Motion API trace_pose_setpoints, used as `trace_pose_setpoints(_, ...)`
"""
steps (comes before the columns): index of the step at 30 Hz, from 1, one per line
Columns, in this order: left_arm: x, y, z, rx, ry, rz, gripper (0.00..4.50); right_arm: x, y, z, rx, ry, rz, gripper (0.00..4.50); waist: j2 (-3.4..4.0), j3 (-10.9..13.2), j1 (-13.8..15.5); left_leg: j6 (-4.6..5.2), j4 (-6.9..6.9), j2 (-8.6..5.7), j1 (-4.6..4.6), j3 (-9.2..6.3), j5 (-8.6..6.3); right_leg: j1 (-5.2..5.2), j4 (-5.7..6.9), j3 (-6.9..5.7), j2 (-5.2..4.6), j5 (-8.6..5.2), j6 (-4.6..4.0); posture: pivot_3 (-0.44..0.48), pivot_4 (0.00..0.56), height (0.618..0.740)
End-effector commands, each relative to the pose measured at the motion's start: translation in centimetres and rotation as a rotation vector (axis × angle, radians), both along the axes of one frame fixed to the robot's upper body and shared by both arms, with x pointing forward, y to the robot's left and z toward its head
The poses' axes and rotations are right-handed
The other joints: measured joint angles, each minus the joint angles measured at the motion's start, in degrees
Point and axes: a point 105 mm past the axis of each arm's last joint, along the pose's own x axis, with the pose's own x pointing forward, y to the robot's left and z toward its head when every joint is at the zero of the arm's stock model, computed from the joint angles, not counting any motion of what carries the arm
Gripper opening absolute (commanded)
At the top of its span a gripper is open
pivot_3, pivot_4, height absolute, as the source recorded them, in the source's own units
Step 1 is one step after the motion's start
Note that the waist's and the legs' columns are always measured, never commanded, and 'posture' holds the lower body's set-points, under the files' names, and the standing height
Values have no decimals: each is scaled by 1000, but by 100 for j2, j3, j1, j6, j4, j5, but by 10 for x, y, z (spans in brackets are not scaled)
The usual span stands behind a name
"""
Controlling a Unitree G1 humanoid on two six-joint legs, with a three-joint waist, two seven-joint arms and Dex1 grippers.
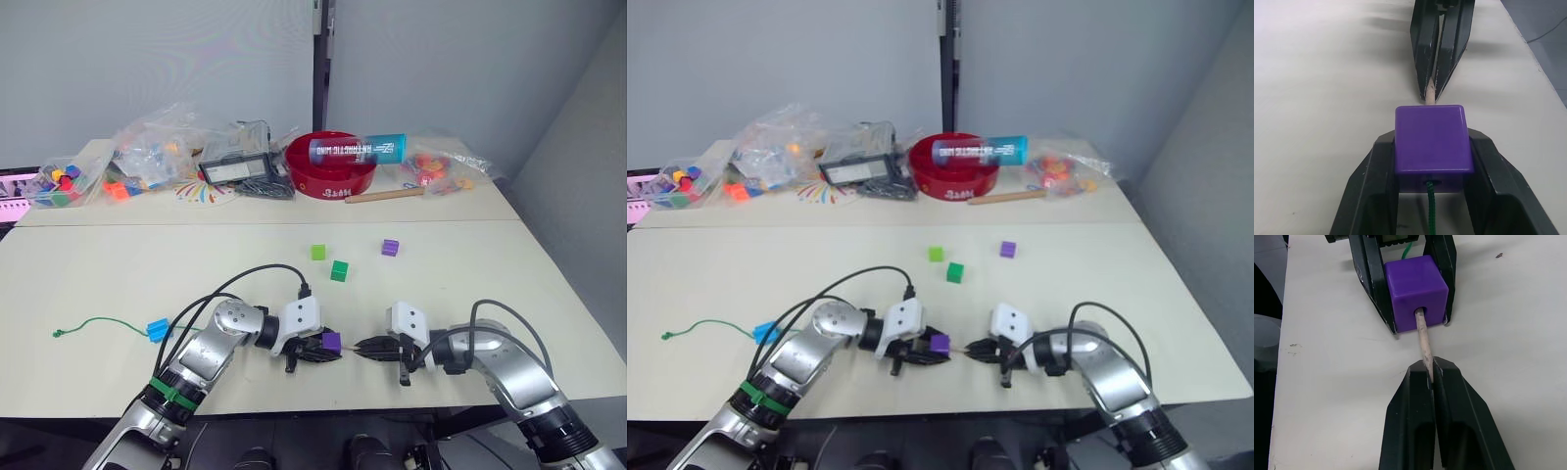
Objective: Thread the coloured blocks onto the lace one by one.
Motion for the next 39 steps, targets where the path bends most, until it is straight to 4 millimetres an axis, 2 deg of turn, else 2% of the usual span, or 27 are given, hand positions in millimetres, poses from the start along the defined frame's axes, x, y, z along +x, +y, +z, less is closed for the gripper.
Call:
trace_pose_setpoints(1, -3, 5, 4, -3, -3, -21, 1202, 5, 0, 10, 10, -49, 9, 0, 0, 0, -1, 0, 0, 0, 0, 0, 0, 0, 0, 0, 0, 0, 0, 0, 150, 731)
trace_pose_setpoints(4, -4, 17, 6, 5, -10, -14, 1202, 6, -3, 8, 4, -48, 5, 0, 0, 0, -6, 0, 0, 0, 0, 0, 0, -1, 0, 0, 0, 0, 0, 0, 150, 731)
trace_pose_setpoints(6, -3, 34, 8, 27, -9, 7, 1202, 6, -5, 8, -2, -47, 4, 0, 0, 0, -20, 0, 0, 2, 1, 1, 0, -1, 0, 0, 1, 0, 0, 0, 150, 731)
trace_pose_setpoints(10, -4, 88, 7, 103, 3, 70, 1202, 7, -6, 9, -1, -50, 14, 0, 0, 0, -37, 0, -2, 5, 4, 2, 0, -2, 3, 0, 3, 0, -1, 0, 150, 731)
trace_pose_setpoints(17, 2, 199, 3, 304, 21, 234, 1202, 8, -2, 14, 7, -58, 44, 0, 3, 1, -51, 0, -7, 9, 10, 7, 0, -2, 3, -2, 4, -2, -5, 0, 150, 731)
trace_pose_setpoints(21, -3, 235, -1, 375, 38, 267, 1202, 8, -1, 16, 8, -61, 56, 0, 4, 0, -97, 0, -11, 11, 15, 9, 0, -3, 7, -2, 7, -3, -9, 0, 150, 731)
trace_pose_setpoints(25, -7, 245, -5, 394, 41, 261, 1202, 9, -1, 17, 4, -64, 59, 0, 9, -3, -164, 1, -19, 14, 27, 12, 0, -1, 14, 0, 10, -5, -13, 0, 150, 731)
trace_pose_setpoints(29, -6, 242, -5, 375, 26, 259, 1202, 9, 0, 17, 6, -66, 62, 0, 12, -4, -171, 1, -34, 17, 48, 15, 0, 4, 21, 8, 19, -8, -17, 0, 150, 731)
trace_pose_setpoints(31, -2, 234, 7, 300, 37, 268, 2215, 8, 1, 18, 7, -66, 68, 0, 12, -4, -170, 1, -37, 19, 53, 17, 0, 5, 21, 10, 22, -8, -17, 0, 150, 731)
trace_pose_setpoints(37, 4, 212, 51, 226, -21, 224, 4110, 7, 4, 19, 9, -65, 83, 0, 6, 1, -133, 0, -36, 22, 21, 14, 0, -15, 17, 7, 23, -8, -18, 0, 150, 731)
trace_pose_setpoints(39, 3, 199, 67, 194, -21, 192, 4110, 7, 6, 19, 10, -63, 91, 0, 3, 2, -109, 0, -33, 23, 3, 10, 0, -27, 15, 1, 22, -7, -19, 0, 150, 731)
